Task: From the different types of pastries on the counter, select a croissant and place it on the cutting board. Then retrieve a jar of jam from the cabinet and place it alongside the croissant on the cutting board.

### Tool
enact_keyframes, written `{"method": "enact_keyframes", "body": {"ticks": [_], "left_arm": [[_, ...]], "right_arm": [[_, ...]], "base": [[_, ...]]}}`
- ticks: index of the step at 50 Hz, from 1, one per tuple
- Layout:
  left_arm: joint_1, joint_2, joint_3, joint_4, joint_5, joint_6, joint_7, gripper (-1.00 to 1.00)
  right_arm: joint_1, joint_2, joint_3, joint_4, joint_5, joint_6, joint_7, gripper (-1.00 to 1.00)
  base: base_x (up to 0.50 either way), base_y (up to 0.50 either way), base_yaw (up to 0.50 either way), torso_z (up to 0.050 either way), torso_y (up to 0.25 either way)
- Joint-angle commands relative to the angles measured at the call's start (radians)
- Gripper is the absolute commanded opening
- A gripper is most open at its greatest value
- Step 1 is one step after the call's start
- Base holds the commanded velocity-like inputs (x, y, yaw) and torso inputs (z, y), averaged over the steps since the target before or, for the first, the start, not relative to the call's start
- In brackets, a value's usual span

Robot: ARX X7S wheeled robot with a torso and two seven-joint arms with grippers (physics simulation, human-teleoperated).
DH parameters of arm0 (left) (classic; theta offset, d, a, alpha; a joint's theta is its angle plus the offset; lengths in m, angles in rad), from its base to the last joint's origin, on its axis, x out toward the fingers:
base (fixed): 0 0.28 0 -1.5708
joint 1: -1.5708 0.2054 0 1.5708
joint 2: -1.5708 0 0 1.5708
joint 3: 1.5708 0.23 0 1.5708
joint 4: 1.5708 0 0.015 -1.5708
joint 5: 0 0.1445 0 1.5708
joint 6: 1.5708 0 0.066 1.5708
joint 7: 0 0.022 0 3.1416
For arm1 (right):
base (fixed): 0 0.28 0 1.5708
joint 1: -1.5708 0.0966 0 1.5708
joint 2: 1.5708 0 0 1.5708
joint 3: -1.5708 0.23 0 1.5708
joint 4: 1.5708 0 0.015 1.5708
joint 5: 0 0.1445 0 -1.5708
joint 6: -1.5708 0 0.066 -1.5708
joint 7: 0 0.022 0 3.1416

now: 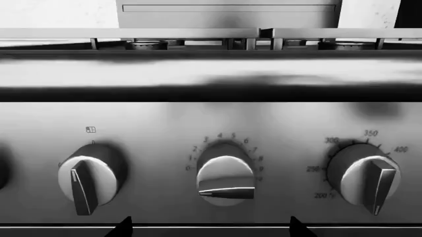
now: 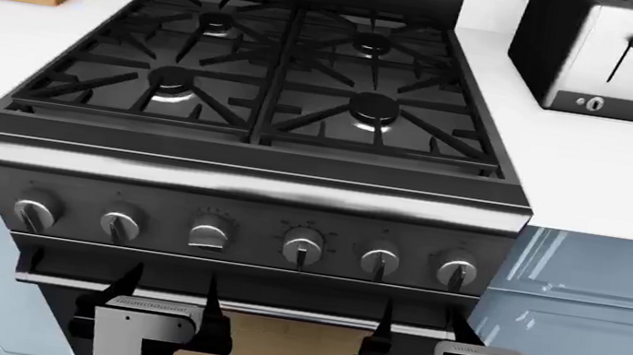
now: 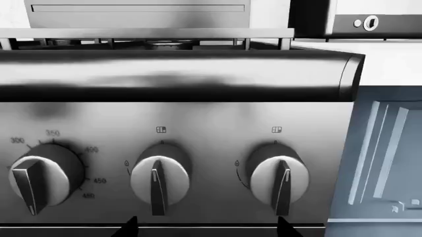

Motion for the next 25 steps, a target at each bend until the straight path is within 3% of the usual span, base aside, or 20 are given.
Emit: {"method": "enact_keyframes", "body": {"ticks": [1,9,14,25], "left_arm": [[-0.006,-0.015,0.016,-0.004,-0.018,-0.004,-0.022,1.0],[-0.002,-0.045,0.03,0.015,-0.079,-0.028,-0.036,1.0],[-0.004,-0.06,0.039,0.037,-0.136,-0.09,-0.009,1.0],[-0.002,-0.077,0.07,0.027,-0.127,-0.072,-0.027,1.0]], "right_arm": [[0.002,0.015,-0.018,0.007,0.019,0.0,0.019,1.0],[0.011,0.041,-0.038,0.029,0.057,0.012,0.045,1.0],[0.012,0.052,-0.058,0.037,0.044,0.026,0.069,1.0],[0.008,0.073,-0.091,0.023,0.004,0.02,0.117,1.0]], "base": [[0.0,0.0,0.0,0.0,0.0],[0.0,0.0,0.0,0.0,0.0],[-0.3,0.49,0.0,0.0,0.0],[-0.24,0.49,0.0,0.0,0.0]]}}
